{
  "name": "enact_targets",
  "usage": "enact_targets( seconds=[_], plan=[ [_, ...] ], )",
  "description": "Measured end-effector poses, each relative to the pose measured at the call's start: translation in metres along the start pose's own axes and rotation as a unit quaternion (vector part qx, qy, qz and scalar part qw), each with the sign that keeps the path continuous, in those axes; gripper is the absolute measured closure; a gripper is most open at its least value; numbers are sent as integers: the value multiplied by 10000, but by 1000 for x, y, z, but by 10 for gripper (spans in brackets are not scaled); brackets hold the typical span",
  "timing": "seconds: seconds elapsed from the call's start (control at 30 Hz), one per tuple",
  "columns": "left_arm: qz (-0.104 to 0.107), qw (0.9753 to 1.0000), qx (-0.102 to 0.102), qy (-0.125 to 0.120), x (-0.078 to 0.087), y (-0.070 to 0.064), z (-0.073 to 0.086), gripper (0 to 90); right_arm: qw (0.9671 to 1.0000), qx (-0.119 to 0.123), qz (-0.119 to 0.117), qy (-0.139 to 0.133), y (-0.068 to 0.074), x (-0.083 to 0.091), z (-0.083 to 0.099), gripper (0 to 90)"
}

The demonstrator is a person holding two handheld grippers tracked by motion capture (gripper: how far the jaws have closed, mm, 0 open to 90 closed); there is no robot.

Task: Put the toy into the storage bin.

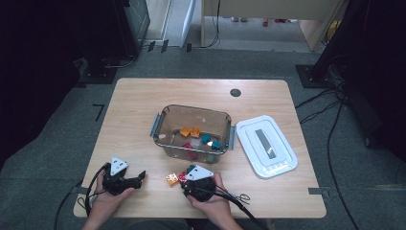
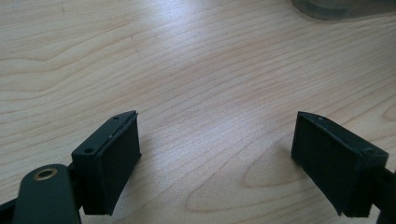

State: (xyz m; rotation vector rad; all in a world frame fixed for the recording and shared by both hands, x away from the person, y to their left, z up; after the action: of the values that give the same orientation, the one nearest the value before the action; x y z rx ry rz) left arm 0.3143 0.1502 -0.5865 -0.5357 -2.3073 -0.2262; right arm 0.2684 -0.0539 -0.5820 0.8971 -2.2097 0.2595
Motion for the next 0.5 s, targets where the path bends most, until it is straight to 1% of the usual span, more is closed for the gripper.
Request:
enact_targets(
  seconds=[0.13,0.23,0.33,0.43,0.5],
  plan=[
    [2,10000,-2,0,0,0,0,152,9999,171,-18,-9,-3,9,5,601],
    [2,10000,1,-1,0,0,0,152,9997,234,-1,4,-10,21,12,601],
    [1,10000,-1,0,0,0,0,152,9999,131,88,-14,-24,37,17,601],
    [2,10000,0,-1,0,0,0,152,9998,13,198,-62,-41,54,22,601],
    [2,10000,-1,0,0,0,0,152,9996,-76,282,-62,-53,66,28,601]
  ],
)
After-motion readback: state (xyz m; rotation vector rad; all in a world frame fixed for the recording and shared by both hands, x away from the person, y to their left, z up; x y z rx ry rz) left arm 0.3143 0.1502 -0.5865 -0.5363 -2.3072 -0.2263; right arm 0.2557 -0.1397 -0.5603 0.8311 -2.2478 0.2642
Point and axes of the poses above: each handheld gripper's, and its own axes: x roughly backward along the jaws, z roughly out of its underside, y roughly to its left, the point moved 10 cm from there along -x, roughly forward along the jaws, and after that the axes turned 2 degrees about y, right-handed, at the moved point
